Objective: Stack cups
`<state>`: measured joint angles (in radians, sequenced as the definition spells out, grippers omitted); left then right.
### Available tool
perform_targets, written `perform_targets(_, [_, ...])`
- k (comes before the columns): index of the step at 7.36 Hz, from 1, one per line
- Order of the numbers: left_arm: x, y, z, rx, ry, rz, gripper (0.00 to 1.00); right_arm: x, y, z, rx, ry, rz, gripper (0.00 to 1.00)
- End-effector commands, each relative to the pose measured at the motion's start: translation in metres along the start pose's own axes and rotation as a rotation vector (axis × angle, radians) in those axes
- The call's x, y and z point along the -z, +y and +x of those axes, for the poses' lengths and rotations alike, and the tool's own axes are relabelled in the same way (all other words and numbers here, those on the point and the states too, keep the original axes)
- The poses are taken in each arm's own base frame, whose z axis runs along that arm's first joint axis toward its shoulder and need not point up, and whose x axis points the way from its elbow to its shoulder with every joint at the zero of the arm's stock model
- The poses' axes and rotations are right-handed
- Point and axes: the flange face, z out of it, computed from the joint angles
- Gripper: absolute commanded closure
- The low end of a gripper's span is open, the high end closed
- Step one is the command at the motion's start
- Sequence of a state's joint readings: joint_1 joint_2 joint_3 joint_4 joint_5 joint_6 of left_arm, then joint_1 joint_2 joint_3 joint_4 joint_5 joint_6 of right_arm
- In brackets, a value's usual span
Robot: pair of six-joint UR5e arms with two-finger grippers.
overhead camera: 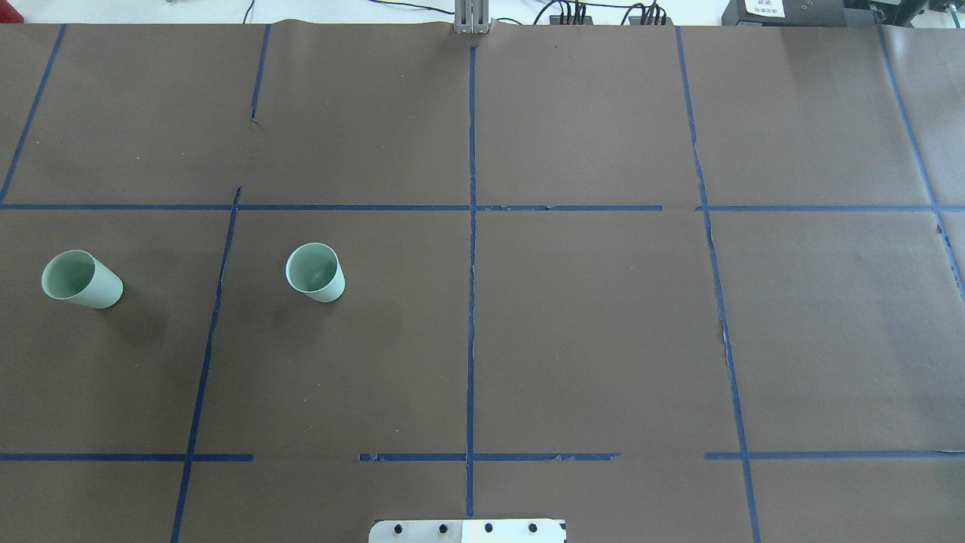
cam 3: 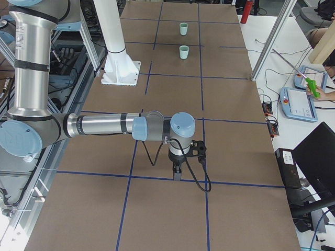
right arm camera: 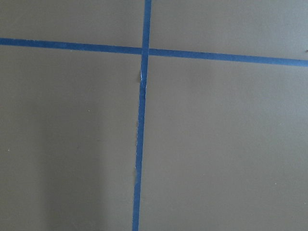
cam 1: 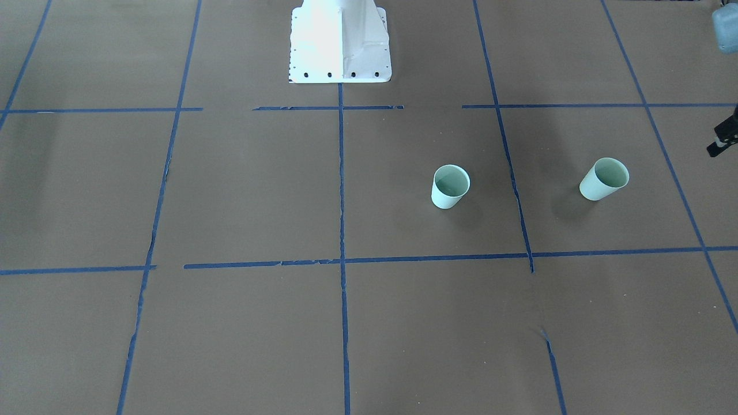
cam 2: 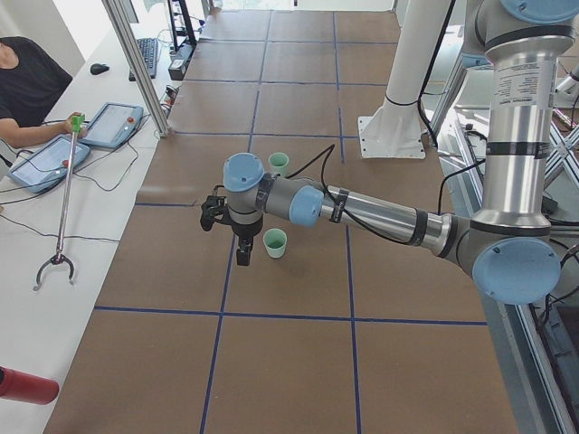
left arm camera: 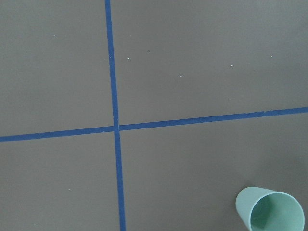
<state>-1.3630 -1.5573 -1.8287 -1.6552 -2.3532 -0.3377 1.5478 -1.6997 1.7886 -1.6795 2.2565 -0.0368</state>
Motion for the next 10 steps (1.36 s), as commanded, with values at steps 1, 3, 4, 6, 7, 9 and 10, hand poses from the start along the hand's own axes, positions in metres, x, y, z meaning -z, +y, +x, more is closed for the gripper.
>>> perform_targets(1, [-0.047,0.009,0.044,0.052,0.045,-0.008,0.0,0.0,0.0,0.0,0.0,0.0,0.0,0.0])
perform_targets(3, [-0.08,0.015,0.061,0.068,0.0,-0.013,0.0,0.0,0.0,0.0,0.0,0.0,0.0,0.0])
perform_targets(4, [-0.094,0.018,0.062,0.058,-0.006,-0.028,0.0,0.0,0.0,0.0,0.001,0.0,0.001,0.0])
perform_targets(6, [-0.12,0.023,0.052,0.035,-0.001,-0.04,0.0,0.0,0.0,0.0,0.0,0.0,0.0,0.0])
perform_targets(7, [-0.134,0.027,0.051,0.03,-0.006,-0.064,0.0,0.0,0.0,0.0,0.0,0.0,0.0,0.0])
perform_targets(9, [-0.141,0.031,0.051,0.009,0.004,-0.063,0.0,0.0,0.0,0.0,0.001,0.0,0.001,0.0])
perform_targets(10, [-0.144,0.036,0.049,0.006,0.002,-0.074,0.0,0.0,0.0,0.0,0.001,0.0,0.001,0.0])
